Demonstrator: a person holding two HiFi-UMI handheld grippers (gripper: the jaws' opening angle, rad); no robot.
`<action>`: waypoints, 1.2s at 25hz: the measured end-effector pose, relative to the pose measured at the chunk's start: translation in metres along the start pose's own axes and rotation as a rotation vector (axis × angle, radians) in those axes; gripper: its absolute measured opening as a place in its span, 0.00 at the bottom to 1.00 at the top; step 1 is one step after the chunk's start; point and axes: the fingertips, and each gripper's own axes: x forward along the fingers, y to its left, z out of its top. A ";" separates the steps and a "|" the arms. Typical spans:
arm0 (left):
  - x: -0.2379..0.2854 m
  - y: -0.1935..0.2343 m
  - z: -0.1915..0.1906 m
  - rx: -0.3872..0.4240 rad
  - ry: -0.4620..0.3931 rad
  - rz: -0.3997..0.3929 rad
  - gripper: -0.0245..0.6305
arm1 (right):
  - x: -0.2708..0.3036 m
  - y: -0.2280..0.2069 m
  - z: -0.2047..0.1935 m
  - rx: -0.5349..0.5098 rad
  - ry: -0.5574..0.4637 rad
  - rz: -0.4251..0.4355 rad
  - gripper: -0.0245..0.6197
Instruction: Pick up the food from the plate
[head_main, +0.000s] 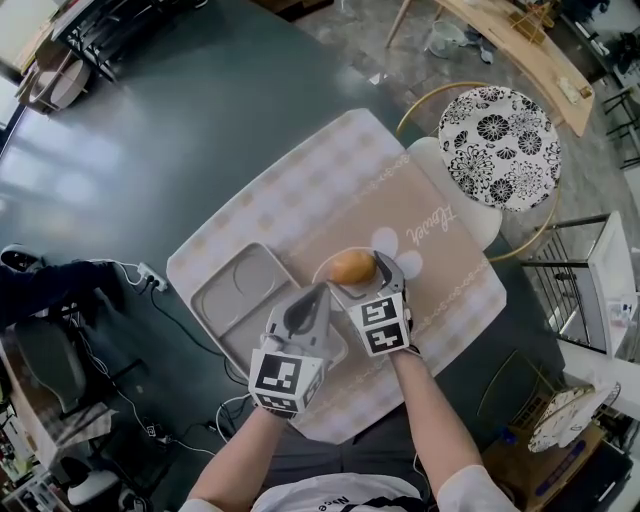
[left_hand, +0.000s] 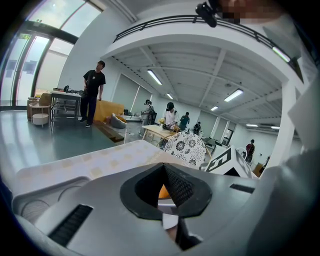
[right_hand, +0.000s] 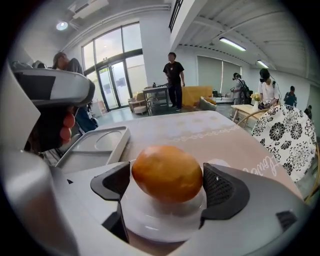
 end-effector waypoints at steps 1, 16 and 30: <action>0.001 0.000 -0.001 0.000 0.000 0.000 0.05 | 0.002 0.000 -0.002 -0.010 0.013 0.002 0.68; -0.008 -0.014 0.014 0.009 -0.003 -0.015 0.05 | -0.036 -0.005 0.029 0.041 -0.057 -0.010 0.68; -0.058 -0.058 0.089 0.027 -0.017 -0.035 0.05 | -0.143 0.013 0.093 0.096 -0.160 0.002 0.68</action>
